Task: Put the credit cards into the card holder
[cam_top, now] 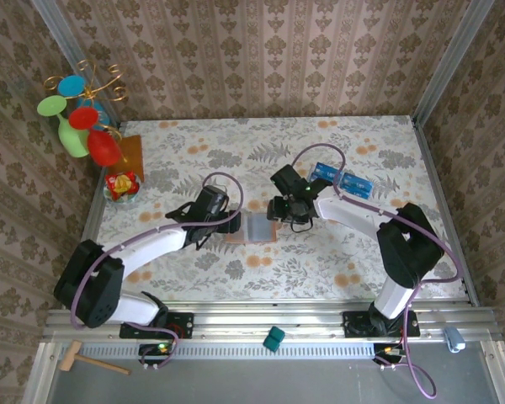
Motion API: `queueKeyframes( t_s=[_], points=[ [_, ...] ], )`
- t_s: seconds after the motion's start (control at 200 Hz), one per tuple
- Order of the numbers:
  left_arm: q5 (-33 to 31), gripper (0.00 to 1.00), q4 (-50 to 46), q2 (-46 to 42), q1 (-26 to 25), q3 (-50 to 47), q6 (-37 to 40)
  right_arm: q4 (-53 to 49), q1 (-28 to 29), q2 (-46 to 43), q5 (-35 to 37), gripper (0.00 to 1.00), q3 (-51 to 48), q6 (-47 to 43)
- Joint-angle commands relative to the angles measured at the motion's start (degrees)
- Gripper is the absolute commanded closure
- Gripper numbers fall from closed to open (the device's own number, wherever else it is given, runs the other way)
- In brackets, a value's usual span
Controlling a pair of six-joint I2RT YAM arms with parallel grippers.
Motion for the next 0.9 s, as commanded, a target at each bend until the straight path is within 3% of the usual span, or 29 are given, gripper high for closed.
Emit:
queueKeyframes(
  t_s=[0.0, 0.345, 0.655, 0.9],
  points=[
    [-0.5, 0.16, -2.7, 1.8, 0.3, 2.5, 1.4, -0.1, -1.4, 0.4, 3.5, 0.44, -1.7, -2.8],
    [-2.0, 0.15, -4.5, 2.8, -0.4, 3.8, -0.5, 7.1, -4.5, 4.3, -5.1, 0.57, -3.9, -4.2],
    [-2.6, 0.14, -5.5, 2.8, -1.7, 4.2, -0.4, 9.2, -4.5, 1.6, -7.3, 0.87, -8.0, -4.6],
    [-2.7, 0.13, -5.5, 2.9, -2.9, 4.4, -0.1, 8.3, -4.5, -3.6, -4.9, 0.92, -12.6, -4.9]
  ],
)
